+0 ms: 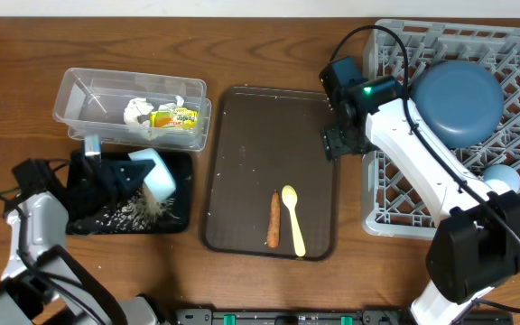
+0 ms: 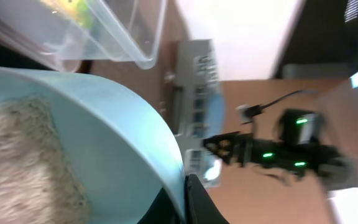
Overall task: Sort waste into correct bins and load items into the dishwasher rack
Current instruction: 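Carry the bowl over the black tray and tip the rice out, left gripper, then set the empty bowl on the brown tray toward the right gripper, then grasp the light-blue bowl with the right gripper and lift it toward the rack, then lower the bowl into the dish rack, open and raise the right gripper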
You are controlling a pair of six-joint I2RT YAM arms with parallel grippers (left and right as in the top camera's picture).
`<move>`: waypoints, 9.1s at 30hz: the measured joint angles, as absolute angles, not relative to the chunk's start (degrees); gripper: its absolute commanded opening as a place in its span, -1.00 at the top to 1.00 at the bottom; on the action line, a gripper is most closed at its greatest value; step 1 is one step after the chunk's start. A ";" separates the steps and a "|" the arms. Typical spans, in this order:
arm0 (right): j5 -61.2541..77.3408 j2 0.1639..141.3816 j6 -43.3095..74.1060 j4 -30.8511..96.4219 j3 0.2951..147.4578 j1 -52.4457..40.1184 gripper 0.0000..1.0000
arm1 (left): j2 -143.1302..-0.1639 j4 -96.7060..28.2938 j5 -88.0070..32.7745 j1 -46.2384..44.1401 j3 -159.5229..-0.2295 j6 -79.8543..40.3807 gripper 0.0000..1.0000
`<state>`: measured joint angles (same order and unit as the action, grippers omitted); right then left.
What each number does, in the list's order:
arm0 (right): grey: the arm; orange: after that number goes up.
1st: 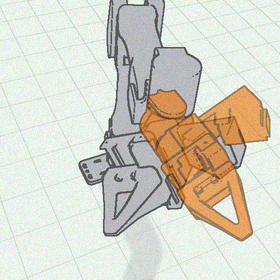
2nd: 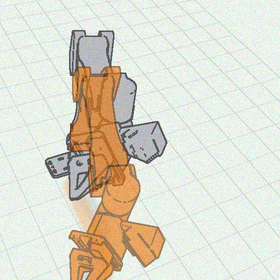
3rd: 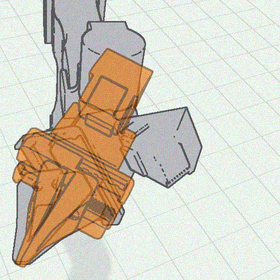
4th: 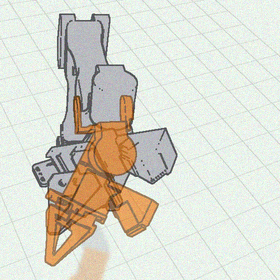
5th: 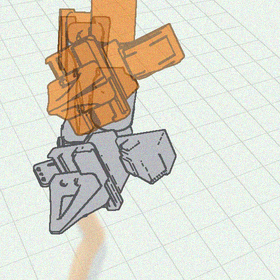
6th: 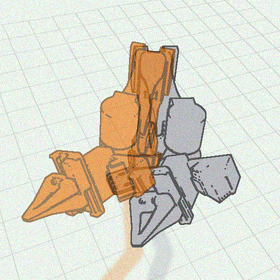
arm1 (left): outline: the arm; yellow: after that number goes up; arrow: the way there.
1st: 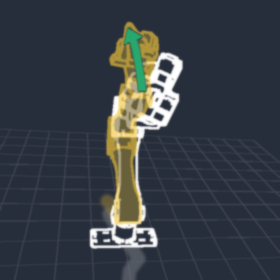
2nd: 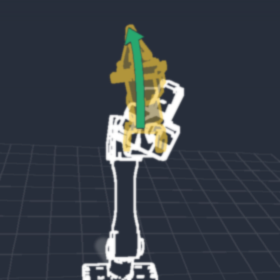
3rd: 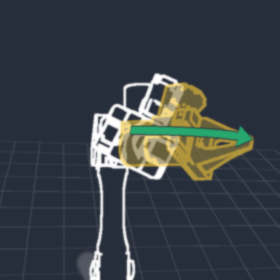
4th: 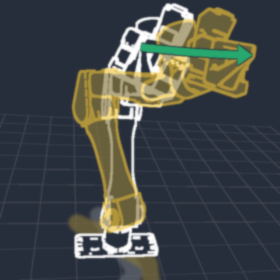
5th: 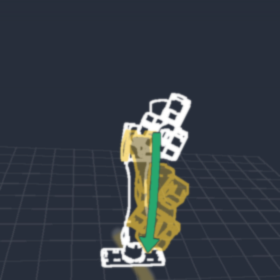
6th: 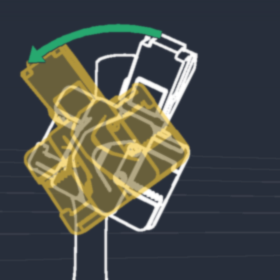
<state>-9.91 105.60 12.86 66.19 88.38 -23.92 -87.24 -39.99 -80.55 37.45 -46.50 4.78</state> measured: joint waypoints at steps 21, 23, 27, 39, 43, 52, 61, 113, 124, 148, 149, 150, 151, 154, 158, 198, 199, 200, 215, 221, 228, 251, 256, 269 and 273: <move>-9.93 105.60 12.86 66.19 88.38 -23.92 -0.50 | -90.24 -39.79 -88.40 40.88 -46.46 -6.07 0.88; -9.91 105.60 12.86 66.19 88.38 -23.92 -0.49 | -90.24 -39.79 -88.42 40.88 -46.46 -8.32 0.87; -9.91 105.60 12.86 66.22 88.38 -23.92 -0.50 | -90.24 -39.53 -88.01 40.88 -46.46 -11.42 0.86; -9.91 105.60 12.86 66.39 88.38 -23.92 -0.49 | -90.24 -33.01 -85.27 40.88 -46.28 -13.87 0.85; -9.91 105.60 12.86 66.41 88.38 -23.92 -0.50 | -90.24 -32.67 -85.95 40.88 -46.28 -14.90 0.88; -9.93 105.60 12.86 66.41 88.38 -23.92 -0.50 | -90.24 -30.74 -87.42 40.88 -46.28 -15.03 0.87; -9.93 105.60 12.86 66.41 88.38 -23.92 -0.50 | -90.24 -29.36 -86.61 40.91 -46.28 -16.51 0.80; -6.63 86.65 14.52 69.65 88.55 -12.12 -0.65 | -95.39 10.57 -18.41 -32.01 -49.21 -19.44 0.67; -3.14 86.87 14.55 65.63 88.55 -12.14 -0.69 | -93.49 1.93 -20.05 -30.59 -49.21 -19.44 0.00; 3.81 109.71 13.21 57.01 88.55 -22.17 -0.15 | -66.15 -36.36 -20.84 -2.70 -49.43 -19.49 -0.13; 3.53 111.02 13.21 56.34 88.55 -22.24 -0.15 | -66.15 -36.51 -20.84 -2.72 -49.43 -19.49 -0.13; 3.18 112.01 13.21 55.57 88.55 -22.22 -0.15 | -66.15 -36.82 -20.84 -2.72 -49.43 -19.51 -0.13; 2.94 112.86 13.21 54.96 88.55 -22.22 -0.15 | -66.15 -37.06 -20.84 -2.70 -49.43 -19.51 -0.13; 2.55 114.85 13.23 53.10 88.55 -22.22 -0.13 | -66.15 -37.10 -20.84 -2.70 -49.43 -19.51 -0.13; 2.52 116.88 14.13 51.42 88.55 -22.41 0.06 | -66.15 -37.10 -20.84 -2.70 -49.43 -19.49 -0.13; -20.34 87.24 2.31 46.63 88.82 -9.37 0.97 | -66.15 -37.12 -20.84 -2.70 -49.43 -19.51 -0.14; -24.01 86.89 0.97 45.78 88.82 -8.38 0.97 | -66.15 -37.12 -20.82 -2.70 -49.43 -19.51 -0.14; -26.76 86.80 0.10 45.10 88.82 -7.79 0.97 | -66.15 -37.12 -20.84 -2.70 -49.43 -19.49 -0.15; -61.82 90.83 -5.30 30.26 88.79 10.33 0.98 | -66.22 -37.15 -20.84 -2.70 -49.43 -19.49 -0.15; -64.36 97.71 -8.97 25.10 88.79 16.93 0.97 | -66.22 -37.12 -20.84 -2.70 -49.43 -19.49 -0.15; -64.60 106.39 -16.88 19.86 88.79 20.62 0.97 | -66.22 -37.12 -20.84 -2.70 -49.43 -19.51 -0.15; -64.75 117.38 -25.69 14.22 88.88 24.14 0.70 | -66.22 -37.12 -20.84 -2.70 -49.43 -19.51 -0.15; -62.41 117.82 -24.88 16.45 88.88 21.96 0.37 | -66.22 -37.12 -20.82 -2.70 -49.43 -19.51 -0.15; -58.67 118.37 -15.03 30.26 88.88 15.22 -0.35 | -66.22 -37.12 -20.82 -2.70 -49.43 -19.51 -0.15; -55.51 118.34 -12.10 34.13 88.88 15.20 -0.41 | -66.22 -37.12 -20.84 -2.70 -49.43 -19.49 -0.14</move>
<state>-55.51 118.34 -12.10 34.13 88.88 15.20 -66.22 -37.12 -20.84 -2.70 -49.43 -19.49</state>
